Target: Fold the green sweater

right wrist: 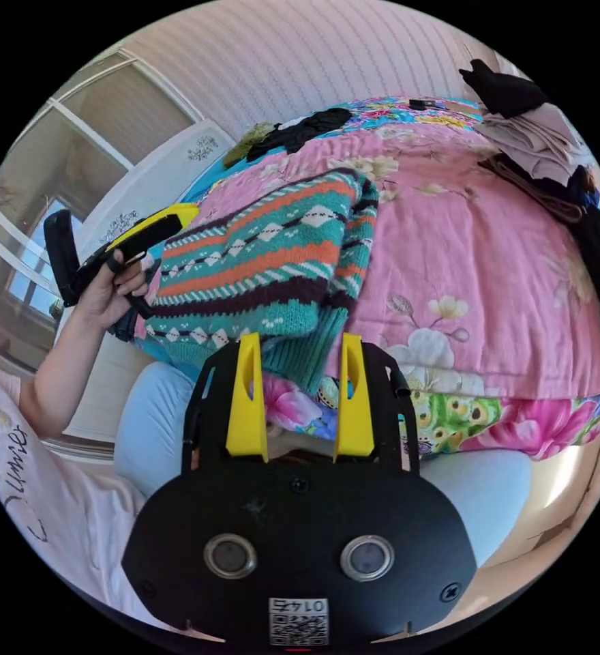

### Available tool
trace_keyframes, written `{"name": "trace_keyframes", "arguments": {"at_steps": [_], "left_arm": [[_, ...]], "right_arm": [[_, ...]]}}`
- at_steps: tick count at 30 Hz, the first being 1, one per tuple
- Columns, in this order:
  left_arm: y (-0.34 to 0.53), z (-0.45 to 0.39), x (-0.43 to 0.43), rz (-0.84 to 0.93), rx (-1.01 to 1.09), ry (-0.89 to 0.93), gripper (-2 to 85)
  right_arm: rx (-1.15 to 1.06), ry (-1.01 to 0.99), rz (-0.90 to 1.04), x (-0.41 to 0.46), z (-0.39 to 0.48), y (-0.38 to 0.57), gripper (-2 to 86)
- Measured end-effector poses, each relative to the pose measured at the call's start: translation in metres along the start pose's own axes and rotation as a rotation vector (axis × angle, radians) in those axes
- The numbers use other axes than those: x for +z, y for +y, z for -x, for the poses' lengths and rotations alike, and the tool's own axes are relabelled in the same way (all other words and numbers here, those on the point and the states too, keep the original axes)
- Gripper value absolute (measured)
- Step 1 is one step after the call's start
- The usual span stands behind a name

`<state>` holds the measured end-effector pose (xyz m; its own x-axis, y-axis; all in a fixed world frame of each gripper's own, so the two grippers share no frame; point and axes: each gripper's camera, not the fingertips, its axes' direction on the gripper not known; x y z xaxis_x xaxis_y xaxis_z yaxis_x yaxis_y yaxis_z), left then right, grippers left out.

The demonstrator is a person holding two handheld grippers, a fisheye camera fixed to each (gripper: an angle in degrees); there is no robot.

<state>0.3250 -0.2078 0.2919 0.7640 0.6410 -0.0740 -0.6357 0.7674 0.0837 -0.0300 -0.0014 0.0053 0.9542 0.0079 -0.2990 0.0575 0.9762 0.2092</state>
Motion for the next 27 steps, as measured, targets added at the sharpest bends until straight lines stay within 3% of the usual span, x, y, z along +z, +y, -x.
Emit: {"name": "trace_keyframes", "arguments": {"at_steps": [5,13,21,27], "left_arm": [[-0.077,-0.023,0.069,0.069,0.045,-0.015,9.3],[-0.132,-0.058,0.207,0.472,0.223,-0.113,10.2],[-0.145,-0.066,0.220,0.530,0.294,-0.153,6.9],[-0.161,-0.052,0.192,0.491,0.122,-0.073,3.7]], "right_arm": [[0.011,-0.009,-0.014,0.003,-0.030,0.018,17.1],[-0.032,-0.027,0.079,0.014,-0.059,0.034,7.6],[-0.065,-0.087,0.052,-0.002,-0.082,0.047,3.4],[-0.079,-0.286,-0.062,-0.030,-0.097,0.058,2.3]]}}
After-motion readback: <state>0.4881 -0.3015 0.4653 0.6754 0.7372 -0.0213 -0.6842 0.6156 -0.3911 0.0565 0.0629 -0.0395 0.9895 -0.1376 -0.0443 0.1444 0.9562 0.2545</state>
